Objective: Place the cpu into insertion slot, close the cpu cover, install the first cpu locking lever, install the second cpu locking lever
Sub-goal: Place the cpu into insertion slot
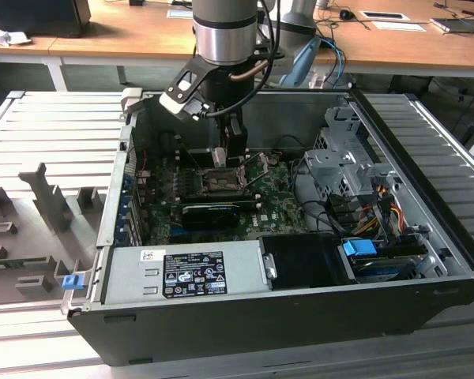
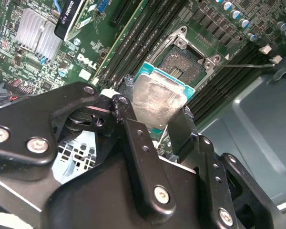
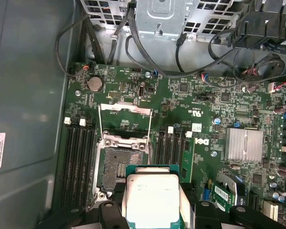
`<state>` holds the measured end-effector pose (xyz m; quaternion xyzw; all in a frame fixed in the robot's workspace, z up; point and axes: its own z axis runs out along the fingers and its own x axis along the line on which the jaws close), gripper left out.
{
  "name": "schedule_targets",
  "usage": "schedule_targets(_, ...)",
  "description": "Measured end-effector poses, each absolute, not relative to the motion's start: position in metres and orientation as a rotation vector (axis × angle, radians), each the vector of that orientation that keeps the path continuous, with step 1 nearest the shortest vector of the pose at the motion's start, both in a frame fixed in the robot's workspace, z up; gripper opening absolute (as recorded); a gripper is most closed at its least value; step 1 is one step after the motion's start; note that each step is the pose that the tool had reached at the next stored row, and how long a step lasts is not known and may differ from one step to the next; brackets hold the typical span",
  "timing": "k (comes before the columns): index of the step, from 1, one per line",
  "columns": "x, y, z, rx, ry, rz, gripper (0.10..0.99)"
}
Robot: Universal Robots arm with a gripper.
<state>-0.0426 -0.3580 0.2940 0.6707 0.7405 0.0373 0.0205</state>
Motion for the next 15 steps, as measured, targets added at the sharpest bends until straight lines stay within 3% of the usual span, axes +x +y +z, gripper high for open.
schedule_targets(15,-0.043,-0.358,0.279,2.126,2.260,0.107,0.529)
